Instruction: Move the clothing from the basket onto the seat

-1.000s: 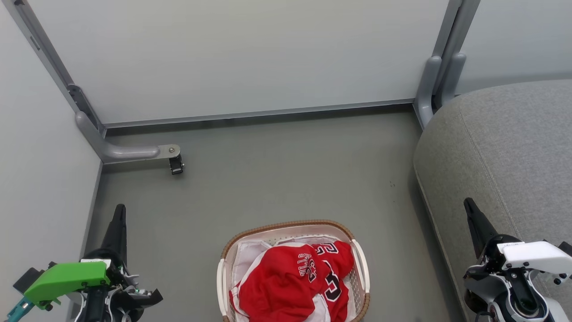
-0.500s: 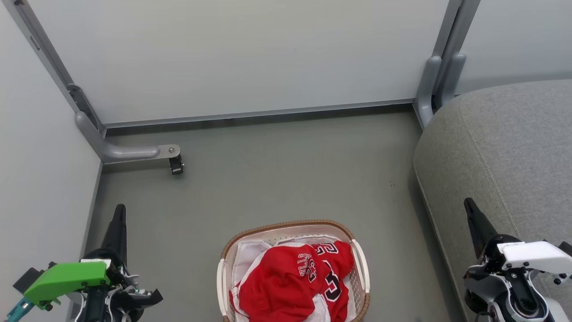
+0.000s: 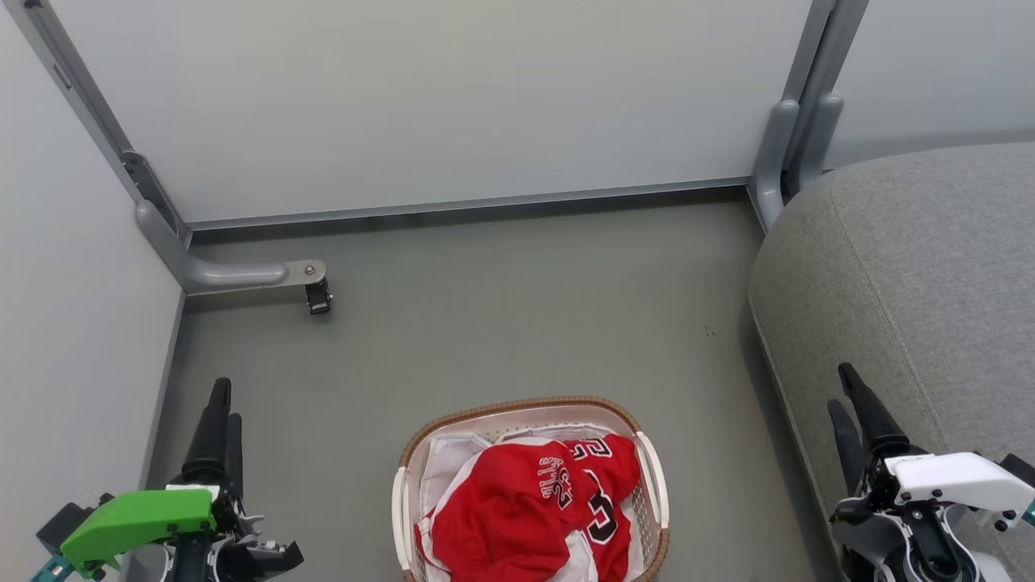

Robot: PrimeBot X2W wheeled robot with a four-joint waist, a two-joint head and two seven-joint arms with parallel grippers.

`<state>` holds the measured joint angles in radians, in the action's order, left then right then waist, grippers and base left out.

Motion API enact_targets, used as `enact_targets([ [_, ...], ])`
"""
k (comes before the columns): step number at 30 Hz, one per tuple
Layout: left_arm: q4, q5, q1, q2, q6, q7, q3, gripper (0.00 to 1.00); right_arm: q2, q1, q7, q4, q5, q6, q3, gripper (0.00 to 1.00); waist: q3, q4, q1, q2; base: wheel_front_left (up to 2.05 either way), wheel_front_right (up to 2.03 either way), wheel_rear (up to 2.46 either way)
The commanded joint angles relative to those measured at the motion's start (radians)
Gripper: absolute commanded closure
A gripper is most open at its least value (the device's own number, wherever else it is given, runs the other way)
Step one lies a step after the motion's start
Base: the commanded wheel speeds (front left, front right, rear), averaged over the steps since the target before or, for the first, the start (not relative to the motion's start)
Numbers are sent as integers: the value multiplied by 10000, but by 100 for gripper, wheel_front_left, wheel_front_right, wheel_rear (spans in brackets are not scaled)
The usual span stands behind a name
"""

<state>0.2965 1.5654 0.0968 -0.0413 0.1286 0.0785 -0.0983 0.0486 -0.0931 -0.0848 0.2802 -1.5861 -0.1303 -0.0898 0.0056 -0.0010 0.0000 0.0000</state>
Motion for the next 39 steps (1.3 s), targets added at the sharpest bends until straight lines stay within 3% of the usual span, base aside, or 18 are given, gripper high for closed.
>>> enact_targets([
  [1, -133, -370, 307, -122, 3, -118, 13, 0, 188, -315, 160, -196, 241, -2, 121, 0, 6, -5, 0, 0, 0, 0, 0],
  [23, 488, -5063, 513, -462, 10, -1062, 538, 0, 760, -791, 1120, 297, 3889, -3, 973, 0, 85, -62, 0, 0, 0, 0, 0],
  [39, 1014, -7903, 583, -668, 1, -1630, 847, 0, 994, -1074, 1684, 817, 6375, -3, 1559, 0, 113, -122, 0, 0, 0, 0, 0],
])
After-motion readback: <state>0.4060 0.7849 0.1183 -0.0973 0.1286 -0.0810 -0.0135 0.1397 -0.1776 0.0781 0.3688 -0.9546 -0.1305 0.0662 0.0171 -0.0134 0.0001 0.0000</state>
